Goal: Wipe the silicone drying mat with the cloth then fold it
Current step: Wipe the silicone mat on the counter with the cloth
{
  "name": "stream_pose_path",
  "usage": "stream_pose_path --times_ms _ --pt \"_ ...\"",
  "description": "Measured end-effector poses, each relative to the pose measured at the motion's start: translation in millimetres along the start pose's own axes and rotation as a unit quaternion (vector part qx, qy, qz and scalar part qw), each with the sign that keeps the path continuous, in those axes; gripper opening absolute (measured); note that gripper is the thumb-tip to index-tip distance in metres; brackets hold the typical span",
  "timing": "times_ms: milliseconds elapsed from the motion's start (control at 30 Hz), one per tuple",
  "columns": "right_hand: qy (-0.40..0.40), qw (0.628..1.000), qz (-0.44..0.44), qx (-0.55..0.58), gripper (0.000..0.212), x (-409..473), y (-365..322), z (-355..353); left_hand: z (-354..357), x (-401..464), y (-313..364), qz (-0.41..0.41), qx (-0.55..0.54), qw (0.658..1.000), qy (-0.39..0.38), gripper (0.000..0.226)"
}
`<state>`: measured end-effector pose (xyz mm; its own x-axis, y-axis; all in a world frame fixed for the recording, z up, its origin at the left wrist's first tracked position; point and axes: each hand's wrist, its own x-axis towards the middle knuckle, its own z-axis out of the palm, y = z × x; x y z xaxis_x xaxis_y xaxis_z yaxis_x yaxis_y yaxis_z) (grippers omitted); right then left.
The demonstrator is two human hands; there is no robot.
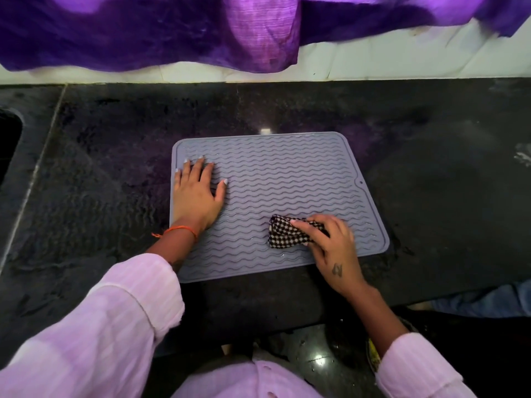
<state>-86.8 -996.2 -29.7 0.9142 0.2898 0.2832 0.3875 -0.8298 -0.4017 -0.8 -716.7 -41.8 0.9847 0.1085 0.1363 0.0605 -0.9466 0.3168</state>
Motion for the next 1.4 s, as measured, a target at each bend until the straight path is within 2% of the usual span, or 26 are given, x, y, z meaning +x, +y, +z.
stream_pose_path --times_ms 433,600,667,767,933,1067,1233,1333,1400 --pt "0.037 0.999 -0.038 -0.002 0.038 -39 8 -16 -3 -1 3 0.003 0.01 1.0 -0.021 0.056" --pt "0.036 0.999 -0.021 -0.009 0.039 -48 22 -21 -8 3 16 -0.033 0.014 0.998 -0.051 0.055" --pt "0.033 0.999 -0.033 -0.009 0.04 -41 23 -24 -10 5 29 -0.045 0.006 0.998 -0.047 0.056" --pt "0.059 0.998 -0.022 -0.014 0.04 -25 28 -27 -6 6 53 -0.007 -0.002 0.999 -0.045 0.061" --pt "0.02 0.999 -0.005 -0.04 0.044 -20 35 -16 12 -1 69 0.055 0.034 0.994 -0.083 0.074" --pt "0.073 0.997 -0.019 -0.023 0.038 5 43 -23 16 -1 68 0.048 0.048 0.994 -0.084 0.073" --pt "0.036 0.998 -0.014 -0.058 0.039 36 55 -8 14 -2 69 0.052 0.037 0.995 -0.073 0.071" --pt "0.084 0.995 -0.039 -0.044 0.036 54 60 -15 13 -1 69 0.052 0.034 0.996 -0.068 0.07" --pt "0.089 0.994 -0.026 -0.052 0.037 69 61 -9 14 0 69 0.052 0.036 0.996 -0.068 0.07"
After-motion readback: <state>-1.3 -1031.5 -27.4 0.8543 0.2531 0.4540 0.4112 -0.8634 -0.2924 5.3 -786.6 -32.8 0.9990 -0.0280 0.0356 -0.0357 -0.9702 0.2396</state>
